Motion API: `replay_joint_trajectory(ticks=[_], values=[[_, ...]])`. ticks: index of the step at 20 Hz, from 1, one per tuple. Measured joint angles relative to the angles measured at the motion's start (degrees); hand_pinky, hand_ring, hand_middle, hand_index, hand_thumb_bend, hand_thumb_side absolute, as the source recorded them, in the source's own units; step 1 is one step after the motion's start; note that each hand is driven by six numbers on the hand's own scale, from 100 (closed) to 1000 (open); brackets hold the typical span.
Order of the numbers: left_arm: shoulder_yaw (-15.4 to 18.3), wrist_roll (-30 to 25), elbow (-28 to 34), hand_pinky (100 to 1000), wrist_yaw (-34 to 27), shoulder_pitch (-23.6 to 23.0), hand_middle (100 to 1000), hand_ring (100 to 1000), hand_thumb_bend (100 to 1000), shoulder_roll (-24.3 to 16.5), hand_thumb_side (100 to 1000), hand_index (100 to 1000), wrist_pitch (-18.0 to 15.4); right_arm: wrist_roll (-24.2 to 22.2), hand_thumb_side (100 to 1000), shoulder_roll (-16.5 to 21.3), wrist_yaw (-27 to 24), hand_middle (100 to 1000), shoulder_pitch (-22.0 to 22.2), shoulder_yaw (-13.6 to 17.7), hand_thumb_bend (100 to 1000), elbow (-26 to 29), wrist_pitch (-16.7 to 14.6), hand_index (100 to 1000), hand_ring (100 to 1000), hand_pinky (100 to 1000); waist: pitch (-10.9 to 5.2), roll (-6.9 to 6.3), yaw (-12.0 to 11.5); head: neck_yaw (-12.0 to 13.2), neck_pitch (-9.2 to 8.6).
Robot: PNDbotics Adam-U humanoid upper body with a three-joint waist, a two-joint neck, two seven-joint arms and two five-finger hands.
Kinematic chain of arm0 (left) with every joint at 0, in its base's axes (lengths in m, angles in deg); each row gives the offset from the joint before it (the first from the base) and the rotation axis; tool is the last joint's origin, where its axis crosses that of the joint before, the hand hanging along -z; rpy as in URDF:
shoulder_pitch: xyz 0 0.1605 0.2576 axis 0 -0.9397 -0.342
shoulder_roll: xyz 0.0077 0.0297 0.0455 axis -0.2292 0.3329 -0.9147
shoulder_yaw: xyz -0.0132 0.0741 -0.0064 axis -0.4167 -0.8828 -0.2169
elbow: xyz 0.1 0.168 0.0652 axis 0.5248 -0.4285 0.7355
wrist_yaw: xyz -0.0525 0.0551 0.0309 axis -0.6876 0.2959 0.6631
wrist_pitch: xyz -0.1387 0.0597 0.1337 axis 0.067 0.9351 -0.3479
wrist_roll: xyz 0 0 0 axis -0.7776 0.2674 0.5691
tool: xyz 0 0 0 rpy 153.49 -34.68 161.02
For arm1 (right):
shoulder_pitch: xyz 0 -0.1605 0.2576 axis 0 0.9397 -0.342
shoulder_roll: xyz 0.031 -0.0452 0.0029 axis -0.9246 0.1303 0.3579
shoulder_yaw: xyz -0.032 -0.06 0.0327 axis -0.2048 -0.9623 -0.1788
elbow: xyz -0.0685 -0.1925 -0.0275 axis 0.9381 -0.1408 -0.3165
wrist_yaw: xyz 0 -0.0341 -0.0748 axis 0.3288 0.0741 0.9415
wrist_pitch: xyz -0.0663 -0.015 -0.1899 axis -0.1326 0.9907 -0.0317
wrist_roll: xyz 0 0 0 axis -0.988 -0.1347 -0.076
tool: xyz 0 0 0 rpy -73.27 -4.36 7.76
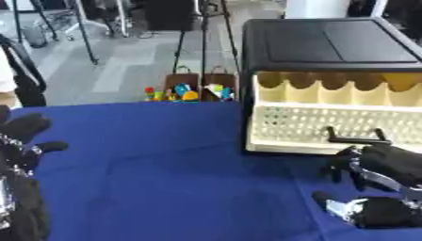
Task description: Pick up objects from table and place into drawer.
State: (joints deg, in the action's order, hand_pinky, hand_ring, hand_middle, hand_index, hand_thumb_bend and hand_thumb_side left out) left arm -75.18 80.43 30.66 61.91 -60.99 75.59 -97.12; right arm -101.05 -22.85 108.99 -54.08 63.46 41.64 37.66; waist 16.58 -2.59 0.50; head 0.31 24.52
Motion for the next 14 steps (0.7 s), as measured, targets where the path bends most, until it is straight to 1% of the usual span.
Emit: replay_joint_trajectory(ticks=[14], values=[[-0.02, -0.38, 0.00, 552, -0.15, 0.04, 710, 756, 385, 0.00, 940, 928, -0.17, 0.99, 901, 0.69, 1.07, 593, 0.46, 1.11, 273, 0.00, 0.82, 798, 456, 101, 0.00, 0.08, 0.14, 0.11, -0.51]])
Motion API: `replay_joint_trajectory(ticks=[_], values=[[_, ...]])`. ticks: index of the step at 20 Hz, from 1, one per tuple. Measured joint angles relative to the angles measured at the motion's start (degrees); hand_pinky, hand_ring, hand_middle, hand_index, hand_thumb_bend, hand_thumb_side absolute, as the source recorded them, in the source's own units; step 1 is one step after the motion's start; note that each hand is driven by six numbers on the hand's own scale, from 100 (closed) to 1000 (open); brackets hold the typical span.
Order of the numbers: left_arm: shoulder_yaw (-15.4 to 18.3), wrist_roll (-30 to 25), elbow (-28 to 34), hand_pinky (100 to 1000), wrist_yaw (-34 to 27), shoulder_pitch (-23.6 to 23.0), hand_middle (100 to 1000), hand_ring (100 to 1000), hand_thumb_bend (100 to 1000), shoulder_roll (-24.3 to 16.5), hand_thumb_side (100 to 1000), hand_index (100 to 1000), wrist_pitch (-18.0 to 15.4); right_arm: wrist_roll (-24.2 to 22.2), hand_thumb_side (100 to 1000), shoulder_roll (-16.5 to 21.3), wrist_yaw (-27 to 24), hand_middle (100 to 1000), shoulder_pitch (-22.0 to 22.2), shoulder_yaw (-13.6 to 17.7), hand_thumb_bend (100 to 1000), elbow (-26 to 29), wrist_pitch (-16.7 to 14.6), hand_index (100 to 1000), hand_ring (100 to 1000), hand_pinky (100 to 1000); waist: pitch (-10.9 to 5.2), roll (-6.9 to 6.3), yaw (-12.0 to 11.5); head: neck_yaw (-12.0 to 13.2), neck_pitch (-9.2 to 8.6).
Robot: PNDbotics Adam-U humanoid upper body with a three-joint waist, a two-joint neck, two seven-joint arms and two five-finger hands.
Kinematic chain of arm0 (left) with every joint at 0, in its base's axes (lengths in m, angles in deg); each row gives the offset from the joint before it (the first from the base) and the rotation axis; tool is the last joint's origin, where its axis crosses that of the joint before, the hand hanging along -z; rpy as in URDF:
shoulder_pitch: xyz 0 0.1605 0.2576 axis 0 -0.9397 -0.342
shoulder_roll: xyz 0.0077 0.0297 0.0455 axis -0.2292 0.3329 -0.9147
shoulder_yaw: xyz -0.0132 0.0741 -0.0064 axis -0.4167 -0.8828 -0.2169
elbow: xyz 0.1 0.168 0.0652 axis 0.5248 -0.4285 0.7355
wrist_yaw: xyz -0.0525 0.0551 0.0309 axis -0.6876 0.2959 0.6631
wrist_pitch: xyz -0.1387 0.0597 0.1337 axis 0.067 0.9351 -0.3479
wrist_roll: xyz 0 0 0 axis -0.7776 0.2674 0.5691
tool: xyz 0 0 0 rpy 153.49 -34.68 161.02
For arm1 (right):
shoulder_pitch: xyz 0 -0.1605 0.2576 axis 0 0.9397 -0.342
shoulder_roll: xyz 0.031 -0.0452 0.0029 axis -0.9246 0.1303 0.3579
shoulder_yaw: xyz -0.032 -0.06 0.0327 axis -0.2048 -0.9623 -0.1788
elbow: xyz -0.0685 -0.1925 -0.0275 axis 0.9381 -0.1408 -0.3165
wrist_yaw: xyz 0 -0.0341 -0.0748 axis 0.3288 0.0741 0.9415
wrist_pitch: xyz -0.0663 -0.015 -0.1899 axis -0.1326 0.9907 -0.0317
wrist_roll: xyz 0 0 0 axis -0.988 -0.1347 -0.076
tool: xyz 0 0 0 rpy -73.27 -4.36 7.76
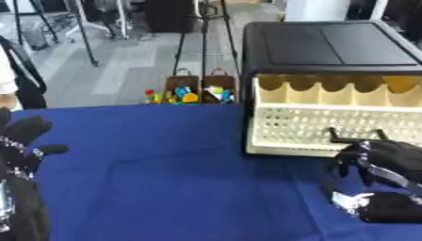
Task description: Pick up objects from table and place into drawer.
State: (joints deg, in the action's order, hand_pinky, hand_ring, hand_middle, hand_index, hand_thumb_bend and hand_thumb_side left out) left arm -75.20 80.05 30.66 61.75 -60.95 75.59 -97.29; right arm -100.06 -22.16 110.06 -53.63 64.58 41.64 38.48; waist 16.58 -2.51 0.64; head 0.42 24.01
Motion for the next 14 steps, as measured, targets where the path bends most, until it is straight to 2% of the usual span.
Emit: replay_joint_trajectory(ticks=[14], values=[[-0.02, -0.18, 0.00, 544, -0.07, 0.00, 710, 756, 382, 0.01, 941, 929, -0.14, -0.78, 902, 0.42, 1.01, 592, 0.24, 0.65, 279, 0.00, 2.30, 794, 456, 100, 0.05, 0.01, -0.23, 0.13, -0.45]])
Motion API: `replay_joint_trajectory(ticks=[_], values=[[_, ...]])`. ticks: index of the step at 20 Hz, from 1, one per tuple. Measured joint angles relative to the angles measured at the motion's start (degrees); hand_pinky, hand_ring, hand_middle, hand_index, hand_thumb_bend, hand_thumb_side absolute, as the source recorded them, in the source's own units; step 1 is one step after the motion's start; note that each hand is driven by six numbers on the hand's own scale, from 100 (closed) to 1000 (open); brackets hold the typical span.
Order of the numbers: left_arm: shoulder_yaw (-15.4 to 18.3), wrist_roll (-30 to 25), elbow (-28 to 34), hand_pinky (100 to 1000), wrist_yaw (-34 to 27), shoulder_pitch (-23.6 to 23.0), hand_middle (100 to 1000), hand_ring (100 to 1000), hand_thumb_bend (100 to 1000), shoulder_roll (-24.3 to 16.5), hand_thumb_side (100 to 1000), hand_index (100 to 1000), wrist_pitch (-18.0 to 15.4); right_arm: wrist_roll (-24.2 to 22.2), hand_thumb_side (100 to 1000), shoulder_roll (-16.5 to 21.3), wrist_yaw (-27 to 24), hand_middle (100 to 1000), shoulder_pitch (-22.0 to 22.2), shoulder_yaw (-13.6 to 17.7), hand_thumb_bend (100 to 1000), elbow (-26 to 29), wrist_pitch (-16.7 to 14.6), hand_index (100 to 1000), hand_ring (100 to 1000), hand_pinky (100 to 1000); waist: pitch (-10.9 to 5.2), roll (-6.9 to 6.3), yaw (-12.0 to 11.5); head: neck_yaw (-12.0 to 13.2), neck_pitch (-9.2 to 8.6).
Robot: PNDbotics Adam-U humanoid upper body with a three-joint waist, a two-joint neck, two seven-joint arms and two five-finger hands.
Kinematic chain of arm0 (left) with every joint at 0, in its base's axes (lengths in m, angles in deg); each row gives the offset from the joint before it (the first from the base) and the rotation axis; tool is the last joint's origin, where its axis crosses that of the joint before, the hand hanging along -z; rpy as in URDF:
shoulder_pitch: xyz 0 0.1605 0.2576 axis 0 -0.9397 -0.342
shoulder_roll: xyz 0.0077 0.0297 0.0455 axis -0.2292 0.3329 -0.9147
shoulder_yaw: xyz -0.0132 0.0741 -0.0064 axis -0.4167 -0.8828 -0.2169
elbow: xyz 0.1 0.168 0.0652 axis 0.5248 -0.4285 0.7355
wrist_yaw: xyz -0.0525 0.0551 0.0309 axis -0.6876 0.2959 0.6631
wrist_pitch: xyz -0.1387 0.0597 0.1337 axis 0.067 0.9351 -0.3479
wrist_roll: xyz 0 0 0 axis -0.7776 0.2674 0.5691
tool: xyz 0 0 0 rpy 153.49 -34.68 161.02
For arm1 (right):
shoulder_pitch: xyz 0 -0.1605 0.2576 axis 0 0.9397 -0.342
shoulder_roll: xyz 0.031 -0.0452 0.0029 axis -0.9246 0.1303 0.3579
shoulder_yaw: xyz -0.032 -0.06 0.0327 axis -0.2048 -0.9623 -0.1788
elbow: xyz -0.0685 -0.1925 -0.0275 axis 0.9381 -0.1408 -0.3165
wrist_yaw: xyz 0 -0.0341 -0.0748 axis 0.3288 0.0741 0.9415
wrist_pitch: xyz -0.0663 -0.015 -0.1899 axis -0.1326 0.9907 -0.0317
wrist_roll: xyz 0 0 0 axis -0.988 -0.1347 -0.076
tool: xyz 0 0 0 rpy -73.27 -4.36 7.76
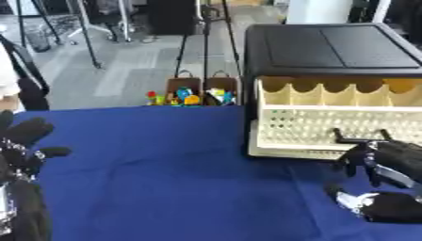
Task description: Pick up objects from table and place into drawer.
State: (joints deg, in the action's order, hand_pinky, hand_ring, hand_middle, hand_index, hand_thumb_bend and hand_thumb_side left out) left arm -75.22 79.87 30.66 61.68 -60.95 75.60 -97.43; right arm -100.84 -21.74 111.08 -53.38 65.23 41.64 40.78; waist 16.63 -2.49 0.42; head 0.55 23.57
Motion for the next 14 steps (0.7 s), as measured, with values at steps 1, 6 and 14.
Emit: replay_joint_trajectory(ticks=[1, 6, 14], values=[[-0.01, -0.01, 0.00, 543, -0.01, 0.00, 710, 756, 382, 0.00, 941, 929, 0.00, -0.08, 902, 0.00, 0.00, 593, -0.05, 0.00, 279, 0.00, 0.08, 794, 456, 100, 0.01, 0.02, -0.01, 0.00, -0.01], [-0.30, -0.06, 0.00, 541, -0.05, 0.00, 710, 756, 381, 0.01, 942, 929, -0.02, -0.34, 902, 0.00, 0.00, 592, -0.78, -0.01, 280, 0.00, 0.32, 794, 455, 100, 0.05, 0.14, -0.08, 0.01, -0.11], [-0.33, -0.51, 0.00, 539, -0.24, 0.00, 710, 757, 380, 0.01, 942, 929, -0.04, -0.89, 908, -0.05, -0.10, 590, -3.41, -0.71, 278, 0.00, -0.72, 792, 454, 100, 0.05, 0.48, -0.33, 0.02, -0.54]])
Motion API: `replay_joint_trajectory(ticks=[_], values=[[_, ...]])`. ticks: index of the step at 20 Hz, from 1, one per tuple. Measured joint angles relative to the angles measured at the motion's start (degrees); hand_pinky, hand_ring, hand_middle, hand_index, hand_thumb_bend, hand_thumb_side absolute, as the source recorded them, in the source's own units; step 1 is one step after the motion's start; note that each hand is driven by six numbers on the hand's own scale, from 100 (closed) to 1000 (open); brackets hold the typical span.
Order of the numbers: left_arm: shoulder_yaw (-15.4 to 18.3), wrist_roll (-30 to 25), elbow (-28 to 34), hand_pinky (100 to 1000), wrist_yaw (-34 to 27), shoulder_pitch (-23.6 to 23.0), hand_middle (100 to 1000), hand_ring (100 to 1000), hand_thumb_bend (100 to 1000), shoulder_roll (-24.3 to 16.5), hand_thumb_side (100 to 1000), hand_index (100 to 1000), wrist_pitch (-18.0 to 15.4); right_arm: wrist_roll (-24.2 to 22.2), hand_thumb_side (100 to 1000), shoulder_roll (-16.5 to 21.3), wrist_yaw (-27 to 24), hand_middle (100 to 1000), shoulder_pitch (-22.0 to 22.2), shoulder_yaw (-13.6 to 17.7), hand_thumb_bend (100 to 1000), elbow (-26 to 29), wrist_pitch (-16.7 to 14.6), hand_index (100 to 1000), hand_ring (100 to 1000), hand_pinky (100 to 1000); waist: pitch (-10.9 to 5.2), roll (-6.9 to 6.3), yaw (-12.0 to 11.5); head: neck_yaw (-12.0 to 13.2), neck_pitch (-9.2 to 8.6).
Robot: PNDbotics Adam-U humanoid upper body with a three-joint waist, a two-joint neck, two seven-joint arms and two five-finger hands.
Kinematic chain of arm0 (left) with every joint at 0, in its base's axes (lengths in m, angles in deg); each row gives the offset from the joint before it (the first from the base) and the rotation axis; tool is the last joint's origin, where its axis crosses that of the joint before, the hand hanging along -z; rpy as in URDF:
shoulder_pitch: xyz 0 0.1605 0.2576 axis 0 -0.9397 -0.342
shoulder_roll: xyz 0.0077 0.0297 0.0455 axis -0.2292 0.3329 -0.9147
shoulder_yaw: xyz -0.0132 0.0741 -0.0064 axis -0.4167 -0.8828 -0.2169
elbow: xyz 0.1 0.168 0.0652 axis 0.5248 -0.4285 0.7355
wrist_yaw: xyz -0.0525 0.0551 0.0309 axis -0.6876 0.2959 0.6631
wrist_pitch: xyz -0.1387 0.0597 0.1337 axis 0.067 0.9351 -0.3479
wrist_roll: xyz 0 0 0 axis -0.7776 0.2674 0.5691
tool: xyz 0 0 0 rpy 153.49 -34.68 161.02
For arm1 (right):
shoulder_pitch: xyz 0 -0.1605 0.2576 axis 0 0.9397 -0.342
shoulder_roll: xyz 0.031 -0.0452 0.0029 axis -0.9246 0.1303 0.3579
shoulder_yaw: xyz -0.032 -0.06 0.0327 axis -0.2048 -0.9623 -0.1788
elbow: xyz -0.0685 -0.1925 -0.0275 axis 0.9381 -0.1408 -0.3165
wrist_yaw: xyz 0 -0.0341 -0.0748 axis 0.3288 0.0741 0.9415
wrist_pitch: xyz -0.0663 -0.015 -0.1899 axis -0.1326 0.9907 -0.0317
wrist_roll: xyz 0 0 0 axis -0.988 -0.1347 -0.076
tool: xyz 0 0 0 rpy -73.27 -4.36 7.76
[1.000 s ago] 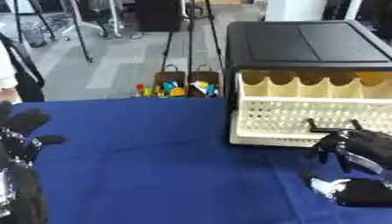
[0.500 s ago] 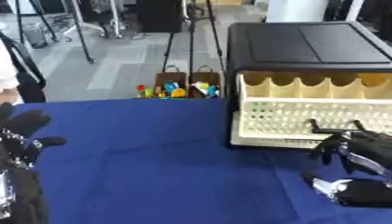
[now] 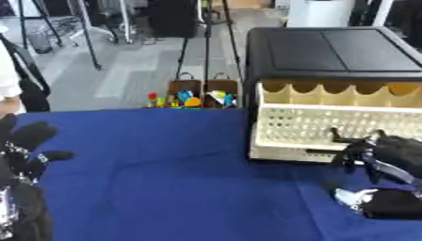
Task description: Pick up objects from table and place into drawer.
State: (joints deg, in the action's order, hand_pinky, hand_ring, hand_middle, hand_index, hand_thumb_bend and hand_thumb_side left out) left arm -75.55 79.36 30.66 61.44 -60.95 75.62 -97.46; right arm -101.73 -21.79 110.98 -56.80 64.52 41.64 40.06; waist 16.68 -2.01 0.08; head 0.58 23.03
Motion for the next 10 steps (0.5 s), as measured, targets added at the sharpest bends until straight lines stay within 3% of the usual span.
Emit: replay_joint_trajectory(ticks=[10], values=[[-0.31, -0.27, 0.00, 536, -0.10, 0.00, 709, 757, 381, 0.01, 942, 929, -0.15, -0.57, 905, -0.04, 0.04, 593, -0.59, -0.05, 278, 0.00, 0.35, 792, 457, 100, 0.00, 0.17, -0.33, 0.10, -0.24]])
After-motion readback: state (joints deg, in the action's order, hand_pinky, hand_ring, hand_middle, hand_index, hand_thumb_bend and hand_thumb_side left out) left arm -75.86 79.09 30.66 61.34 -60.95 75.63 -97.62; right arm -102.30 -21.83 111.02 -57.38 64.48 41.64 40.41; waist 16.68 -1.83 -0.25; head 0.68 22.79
